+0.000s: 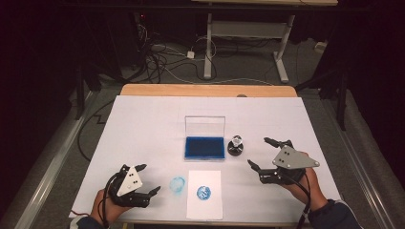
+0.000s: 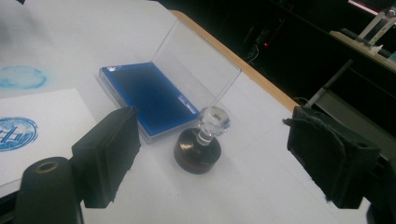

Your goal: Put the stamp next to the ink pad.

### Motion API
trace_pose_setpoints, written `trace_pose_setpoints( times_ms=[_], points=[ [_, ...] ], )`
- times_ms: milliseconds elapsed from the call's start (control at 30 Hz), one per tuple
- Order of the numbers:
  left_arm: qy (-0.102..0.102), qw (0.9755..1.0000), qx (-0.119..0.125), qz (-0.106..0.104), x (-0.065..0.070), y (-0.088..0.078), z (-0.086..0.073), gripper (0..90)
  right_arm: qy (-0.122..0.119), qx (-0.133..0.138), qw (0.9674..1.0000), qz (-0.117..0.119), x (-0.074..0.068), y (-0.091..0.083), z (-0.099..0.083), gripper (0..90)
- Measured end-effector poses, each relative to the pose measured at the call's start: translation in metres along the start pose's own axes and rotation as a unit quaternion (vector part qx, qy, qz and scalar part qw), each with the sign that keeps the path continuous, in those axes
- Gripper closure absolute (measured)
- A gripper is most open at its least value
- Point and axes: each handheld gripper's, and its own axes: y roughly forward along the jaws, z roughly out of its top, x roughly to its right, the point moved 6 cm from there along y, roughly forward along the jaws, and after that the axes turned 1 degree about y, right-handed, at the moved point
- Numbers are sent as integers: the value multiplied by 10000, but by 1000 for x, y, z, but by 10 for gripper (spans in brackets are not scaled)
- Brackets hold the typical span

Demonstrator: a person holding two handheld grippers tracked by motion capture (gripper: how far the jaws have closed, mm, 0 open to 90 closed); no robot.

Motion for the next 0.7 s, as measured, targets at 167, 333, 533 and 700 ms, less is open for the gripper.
trace_pose_setpoints(
  times_ms=[167,333,533,700],
  points=[
    [-37,10000,-30,-30,1,1,-1,147,10,36,10000,-13,0,-5,-8,170],
    [-50,10000,-23,-37,1,0,-1,147,-13,173,9998,-72,0,-11,-15,170],
    [-42,10000,-22,-53,2,2,0,147,44,239,9997,-83,2,-17,-26,170],
    [-73,10000,-4,-62,1,3,1,147,99,214,9997,-108,-1,-20,-38,170]
  ],
)
